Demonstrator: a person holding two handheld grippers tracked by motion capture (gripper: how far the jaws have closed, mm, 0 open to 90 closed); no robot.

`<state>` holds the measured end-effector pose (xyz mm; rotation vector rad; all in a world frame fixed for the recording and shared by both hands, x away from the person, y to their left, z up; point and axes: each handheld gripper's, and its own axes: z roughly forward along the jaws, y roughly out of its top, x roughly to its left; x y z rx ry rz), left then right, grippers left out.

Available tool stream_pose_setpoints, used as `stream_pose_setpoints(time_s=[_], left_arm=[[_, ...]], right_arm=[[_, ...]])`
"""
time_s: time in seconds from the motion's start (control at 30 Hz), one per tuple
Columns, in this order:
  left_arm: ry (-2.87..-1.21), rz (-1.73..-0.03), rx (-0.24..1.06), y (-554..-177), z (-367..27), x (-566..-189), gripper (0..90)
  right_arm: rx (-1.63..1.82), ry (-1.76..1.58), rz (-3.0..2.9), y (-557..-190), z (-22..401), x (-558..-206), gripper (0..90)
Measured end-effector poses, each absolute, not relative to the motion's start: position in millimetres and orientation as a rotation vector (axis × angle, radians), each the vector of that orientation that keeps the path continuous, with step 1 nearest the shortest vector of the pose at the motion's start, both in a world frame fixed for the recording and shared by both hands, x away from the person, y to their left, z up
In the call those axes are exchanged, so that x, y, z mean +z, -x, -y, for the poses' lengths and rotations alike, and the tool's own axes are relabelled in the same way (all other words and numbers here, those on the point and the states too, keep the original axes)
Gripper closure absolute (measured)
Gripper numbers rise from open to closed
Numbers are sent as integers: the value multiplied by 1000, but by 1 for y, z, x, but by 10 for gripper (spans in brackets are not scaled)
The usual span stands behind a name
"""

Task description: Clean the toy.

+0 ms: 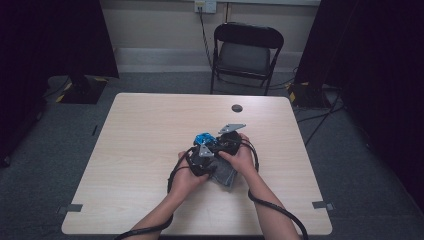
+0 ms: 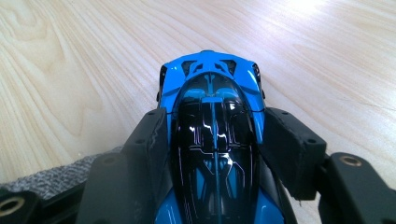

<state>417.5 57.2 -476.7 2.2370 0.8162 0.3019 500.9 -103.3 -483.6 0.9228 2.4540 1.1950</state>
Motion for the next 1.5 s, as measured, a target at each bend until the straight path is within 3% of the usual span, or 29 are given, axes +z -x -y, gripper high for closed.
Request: stream_pose_setpoints(time_s=[1.5], left_arm=[[-2235,-970,406,-448,-101,-472,741]], right_arm=[[1197,-922,-2448,-500,103,-484,415]])
